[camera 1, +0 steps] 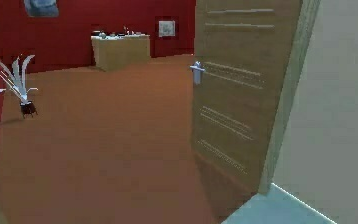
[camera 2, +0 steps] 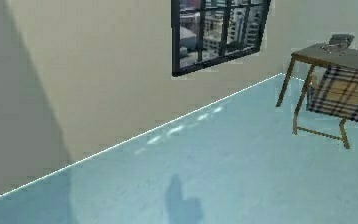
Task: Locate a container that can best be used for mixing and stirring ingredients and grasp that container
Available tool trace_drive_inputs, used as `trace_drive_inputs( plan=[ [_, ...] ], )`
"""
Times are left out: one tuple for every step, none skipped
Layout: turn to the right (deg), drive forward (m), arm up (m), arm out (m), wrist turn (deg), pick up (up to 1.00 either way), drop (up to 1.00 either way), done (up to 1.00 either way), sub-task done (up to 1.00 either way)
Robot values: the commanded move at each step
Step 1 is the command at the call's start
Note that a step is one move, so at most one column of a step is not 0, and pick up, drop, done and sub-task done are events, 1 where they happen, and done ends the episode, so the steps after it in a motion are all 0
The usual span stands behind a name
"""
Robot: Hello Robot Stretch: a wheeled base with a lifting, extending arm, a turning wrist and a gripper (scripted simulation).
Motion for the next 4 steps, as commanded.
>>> trace_drive_inputs(
  plan=[
    [0.0, 0.3, 0.0, 0.0, 0.0, 0.0, 0.0, 0.0, 0.0],
    [-21.0, 0.0, 0.0, 0.0, 0.0, 0.0, 0.0, 0.0, 0.0],
    [0.0, 1.0, 0.0, 0.0, 0.0, 0.0, 0.0, 0.0, 0.0],
    [0.0, 0.6, 0.0, 0.0, 0.0, 0.0, 0.0, 0.0, 0.0]
  ],
)
